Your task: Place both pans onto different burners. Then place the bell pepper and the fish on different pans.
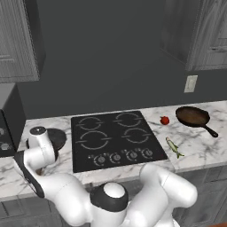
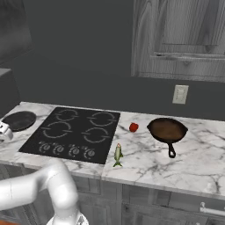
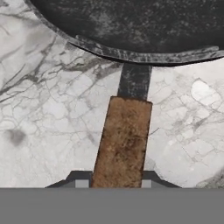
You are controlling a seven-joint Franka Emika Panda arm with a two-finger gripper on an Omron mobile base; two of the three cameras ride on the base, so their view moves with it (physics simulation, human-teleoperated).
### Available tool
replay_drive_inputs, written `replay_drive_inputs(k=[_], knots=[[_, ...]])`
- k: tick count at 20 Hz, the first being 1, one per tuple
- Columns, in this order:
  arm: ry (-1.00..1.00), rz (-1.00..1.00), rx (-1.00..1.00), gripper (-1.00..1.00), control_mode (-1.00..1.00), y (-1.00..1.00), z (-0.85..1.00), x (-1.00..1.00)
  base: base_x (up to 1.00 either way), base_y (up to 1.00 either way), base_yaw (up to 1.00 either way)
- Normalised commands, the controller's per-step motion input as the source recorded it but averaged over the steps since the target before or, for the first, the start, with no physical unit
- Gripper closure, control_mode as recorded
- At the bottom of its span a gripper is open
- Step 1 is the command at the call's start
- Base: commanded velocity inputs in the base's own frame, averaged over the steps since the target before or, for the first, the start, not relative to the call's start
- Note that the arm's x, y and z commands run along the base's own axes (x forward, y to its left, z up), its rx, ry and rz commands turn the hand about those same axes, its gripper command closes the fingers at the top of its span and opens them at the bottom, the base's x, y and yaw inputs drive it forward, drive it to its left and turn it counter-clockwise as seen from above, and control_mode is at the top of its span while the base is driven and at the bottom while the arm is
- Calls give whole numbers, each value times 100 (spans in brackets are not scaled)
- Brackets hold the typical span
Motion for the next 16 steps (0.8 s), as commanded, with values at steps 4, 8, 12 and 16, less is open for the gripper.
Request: replay_drive_inputs(k=[4,8,12,16], knots=[[-9,-1,0,100,-100,-46,0,-30,0,0,0],[-12,-4,1,100,-100,-50,0,-38,0,0,0],[-12,-6,8,100,-100,-53,1,-38,0,0,0],[-11,-7,19,100,-100,-53,23,-18,0,0,0]])
